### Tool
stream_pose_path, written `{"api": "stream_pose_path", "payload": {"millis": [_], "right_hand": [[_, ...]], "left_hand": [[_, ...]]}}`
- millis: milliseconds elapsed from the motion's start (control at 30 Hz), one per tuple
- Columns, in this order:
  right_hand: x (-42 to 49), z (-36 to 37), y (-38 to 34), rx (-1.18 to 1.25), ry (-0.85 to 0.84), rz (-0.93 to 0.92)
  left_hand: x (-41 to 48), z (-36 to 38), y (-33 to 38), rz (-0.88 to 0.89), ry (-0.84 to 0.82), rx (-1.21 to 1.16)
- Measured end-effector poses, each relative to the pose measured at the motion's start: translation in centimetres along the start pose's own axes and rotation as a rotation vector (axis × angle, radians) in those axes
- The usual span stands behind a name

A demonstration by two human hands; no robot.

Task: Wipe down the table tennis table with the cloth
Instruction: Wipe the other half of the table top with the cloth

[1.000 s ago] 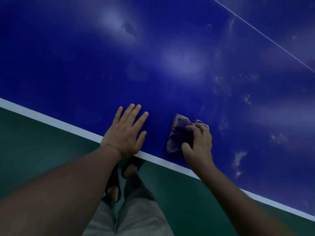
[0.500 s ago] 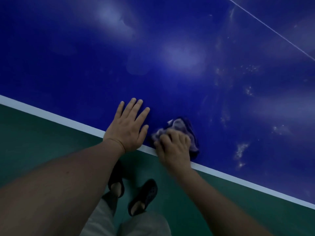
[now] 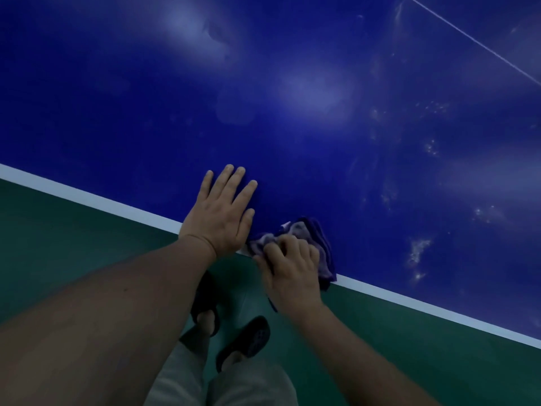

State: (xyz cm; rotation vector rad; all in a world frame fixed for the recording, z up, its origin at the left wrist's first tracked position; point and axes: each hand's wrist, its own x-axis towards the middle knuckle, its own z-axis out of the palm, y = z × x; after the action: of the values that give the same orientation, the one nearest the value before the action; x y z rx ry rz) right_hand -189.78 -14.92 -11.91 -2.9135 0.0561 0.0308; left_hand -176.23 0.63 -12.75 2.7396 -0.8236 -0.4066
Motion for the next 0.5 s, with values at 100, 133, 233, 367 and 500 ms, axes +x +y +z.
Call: {"api": "stream_pose_path", "payload": {"millis": [100, 133, 233, 367, 500], "right_hand": [[2.6, -1.4, 3.7, -0.082, -0.128, -0.214], [4.3, -1.6, 4.6, -0.084, -0.116, -0.183], [9.5, -1.8, 5.2, -0.022, 0.032, 0.182], [7.1, -0.6, 2.2, 0.009, 0.087, 0.332], [0.0, -1.1, 3.3, -0.007, -0.005, 0.176]], "left_hand": [[0.1, 0.0, 0.1, -0.005, -0.007, 0.010], [0.1, 0.0, 0.0, -0.009, -0.007, 0.010], [0.1, 0.1, 0.0, -0.001, -0.012, 0.009], [0.1, 0.0, 0.1, 0.003, -0.011, 0.041], [0.1, 0.2, 0.1, -0.006, -0.015, 0.068]]}}
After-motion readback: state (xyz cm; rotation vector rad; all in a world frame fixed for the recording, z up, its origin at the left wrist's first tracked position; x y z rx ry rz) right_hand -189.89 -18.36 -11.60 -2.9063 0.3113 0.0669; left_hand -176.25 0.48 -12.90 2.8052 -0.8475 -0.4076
